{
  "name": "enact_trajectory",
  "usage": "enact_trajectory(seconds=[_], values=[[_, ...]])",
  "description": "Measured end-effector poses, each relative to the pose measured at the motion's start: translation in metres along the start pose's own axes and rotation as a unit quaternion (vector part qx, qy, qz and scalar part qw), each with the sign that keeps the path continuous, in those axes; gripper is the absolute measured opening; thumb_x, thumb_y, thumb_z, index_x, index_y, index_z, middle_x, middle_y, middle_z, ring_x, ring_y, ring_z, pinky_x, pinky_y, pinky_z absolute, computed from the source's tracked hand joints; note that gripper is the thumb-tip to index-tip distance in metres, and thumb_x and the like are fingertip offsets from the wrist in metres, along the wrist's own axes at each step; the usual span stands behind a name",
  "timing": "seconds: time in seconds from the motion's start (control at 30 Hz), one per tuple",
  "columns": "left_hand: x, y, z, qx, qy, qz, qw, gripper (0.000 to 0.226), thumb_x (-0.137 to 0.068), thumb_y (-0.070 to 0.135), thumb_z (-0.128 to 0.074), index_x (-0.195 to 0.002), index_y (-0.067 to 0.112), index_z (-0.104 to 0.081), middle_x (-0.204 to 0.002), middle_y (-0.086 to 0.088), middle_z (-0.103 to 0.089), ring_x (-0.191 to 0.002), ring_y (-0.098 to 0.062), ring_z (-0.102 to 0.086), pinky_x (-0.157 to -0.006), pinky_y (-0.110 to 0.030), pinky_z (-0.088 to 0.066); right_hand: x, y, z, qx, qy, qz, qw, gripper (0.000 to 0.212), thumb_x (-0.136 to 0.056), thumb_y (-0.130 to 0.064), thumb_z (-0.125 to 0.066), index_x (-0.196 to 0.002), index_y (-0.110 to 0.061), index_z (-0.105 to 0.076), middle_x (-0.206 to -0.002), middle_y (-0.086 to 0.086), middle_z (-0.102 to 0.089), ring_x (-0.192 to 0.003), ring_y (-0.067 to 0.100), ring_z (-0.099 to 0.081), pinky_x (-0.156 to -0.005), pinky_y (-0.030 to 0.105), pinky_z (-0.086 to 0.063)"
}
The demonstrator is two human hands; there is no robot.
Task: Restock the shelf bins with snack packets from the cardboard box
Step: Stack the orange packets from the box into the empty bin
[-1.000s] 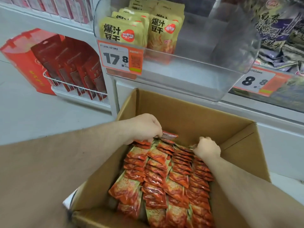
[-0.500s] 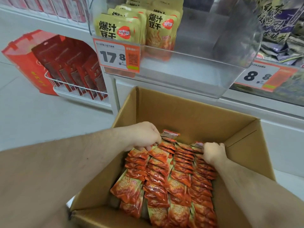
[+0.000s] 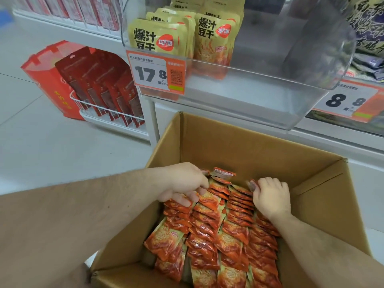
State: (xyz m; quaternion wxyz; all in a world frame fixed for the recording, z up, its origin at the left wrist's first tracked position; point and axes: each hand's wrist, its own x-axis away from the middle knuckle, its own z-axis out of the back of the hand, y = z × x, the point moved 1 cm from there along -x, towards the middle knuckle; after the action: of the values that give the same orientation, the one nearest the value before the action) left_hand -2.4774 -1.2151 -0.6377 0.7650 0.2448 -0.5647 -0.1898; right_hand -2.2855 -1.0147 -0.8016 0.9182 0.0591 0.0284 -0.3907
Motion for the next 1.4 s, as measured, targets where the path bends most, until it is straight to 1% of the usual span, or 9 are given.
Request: enact_trajectory(seconds=[0.23, 0.43, 0.57, 0.67, 0.77, 0.83, 1.03, 1.2, 1.4], values=[[-0.007, 0.001, 0.013, 0.288, -0.042, 0.149, 0.945, 0.079, -0.092, 0.053, -0.058, -0.144, -0.002, -0.038, -0.139, -0.025, -0.053, -0.115, -0.041, -0.060, -0.077, -0.052, -0.054, 0.018, -0.087, 0.096, -0.231, 0.240, 0.176, 0.927, 0.020, -0.091, -0.022, -0.047, -0.083, -0.011, -0.062, -0.076, 0.001, -0.064, -0.065, 0.023, -0.060, -0.058, 0.033, -0.041], [-0.011, 0.000, 0.006, 0.224, -0.014, 0.089, 0.970, 0.014, -0.094, 0.006, -0.056, -0.105, -0.002, -0.061, -0.077, -0.018, -0.069, -0.067, -0.030, -0.068, -0.057, -0.038, -0.057, 0.046, -0.120, 0.127, -0.347, 0.226, 0.359, 0.837, 0.027, -0.101, -0.033, -0.043, -0.097, -0.013, -0.061, -0.095, 0.006, -0.069, -0.083, 0.027, -0.064, -0.072, 0.036, -0.045], [-0.013, 0.000, 0.012, 0.199, 0.050, 0.028, 0.978, 0.033, -0.089, -0.002, -0.062, -0.121, 0.001, -0.055, -0.103, -0.023, -0.070, -0.091, -0.038, -0.070, -0.075, -0.046, -0.057, 0.015, -0.083, 0.090, -0.330, 0.180, 0.082, 0.923, 0.026, -0.090, -0.026, -0.051, -0.075, -0.012, -0.067, -0.077, 0.003, -0.066, -0.077, 0.027, -0.063, -0.067, 0.034, -0.048], [-0.017, -0.002, 0.013, 0.195, 0.054, 0.012, 0.979, 0.034, -0.090, -0.003, -0.061, -0.122, 0.005, -0.055, -0.107, -0.023, -0.069, -0.093, -0.039, -0.069, -0.081, -0.048, -0.056, -0.006, -0.030, 0.042, -0.169, -0.034, -0.124, 0.977, 0.021, -0.085, -0.027, -0.055, -0.090, -0.015, -0.072, -0.095, 0.007, -0.069, -0.097, 0.032, -0.062, -0.077, 0.034, -0.048], [-0.019, -0.004, 0.013, 0.192, 0.051, 0.006, 0.980, 0.030, -0.091, -0.004, -0.059, -0.119, 0.007, -0.056, -0.106, -0.022, -0.070, -0.091, -0.037, -0.069, -0.079, -0.046, -0.056, -0.001, 0.009, 0.007, -0.020, -0.218, -0.218, 0.951, 0.034, -0.085, -0.045, -0.060, -0.111, -0.023, -0.067, -0.119, 0.002, -0.064, -0.116, 0.027, -0.051, -0.092, 0.034, -0.041], [-0.020, -0.006, 0.014, 0.187, 0.046, 0.015, 0.981, 0.031, -0.092, -0.002, -0.060, -0.121, 0.009, -0.057, -0.107, -0.020, -0.071, -0.093, -0.036, -0.070, -0.080, -0.045, -0.057, 0.001, 0.018, -0.008, 0.008, -0.232, -0.234, 0.944, 0.034, -0.090, -0.045, -0.057, -0.117, -0.026, -0.065, -0.124, -0.001, -0.062, -0.120, 0.024, -0.048, -0.095, 0.034, -0.037], [-0.016, -0.003, 0.019, 0.182, 0.032, 0.057, 0.981, 0.024, -0.097, 0.011, -0.057, -0.119, 0.001, -0.059, -0.101, -0.018, -0.073, -0.090, -0.031, -0.070, -0.074, -0.040, -0.056, -0.004, 0.004, 0.005, -0.069, -0.076, -0.148, 0.984, 0.012, -0.093, -0.030, -0.055, -0.091, -0.021, -0.061, -0.098, 0.003, -0.066, -0.104, 0.029, -0.053, -0.083, 0.039, -0.036], [-0.002, 0.006, 0.025, 0.227, 0.014, 0.059, 0.972, 0.037, -0.099, 0.034, -0.054, -0.118, 0.004, -0.064, -0.090, -0.016, -0.076, -0.081, -0.029, -0.070, -0.066, -0.037, -0.052, 0.016, -0.057, 0.097, -0.316, 0.142, -0.035, 0.937, 0.017, -0.095, -0.016, -0.056, -0.079, -0.017, -0.050, -0.079, -0.003, -0.051, -0.078, 0.021, -0.052, -0.071, 0.038, -0.046], [0.024, 0.020, 0.020, 0.323, -0.078, -0.007, 0.943, 0.071, -0.092, 0.065, -0.043, -0.108, 0.002, -0.072, -0.103, -0.021, -0.073, -0.086, -0.033, -0.072, -0.080, -0.042, -0.057, 0.040, -0.109, 0.172, -0.224, 0.300, 0.252, 0.892, 0.006, -0.087, -0.015, -0.061, -0.084, -0.012, -0.065, -0.087, 0.003, -0.065, -0.072, 0.026, -0.055, -0.061, 0.037, -0.038]])
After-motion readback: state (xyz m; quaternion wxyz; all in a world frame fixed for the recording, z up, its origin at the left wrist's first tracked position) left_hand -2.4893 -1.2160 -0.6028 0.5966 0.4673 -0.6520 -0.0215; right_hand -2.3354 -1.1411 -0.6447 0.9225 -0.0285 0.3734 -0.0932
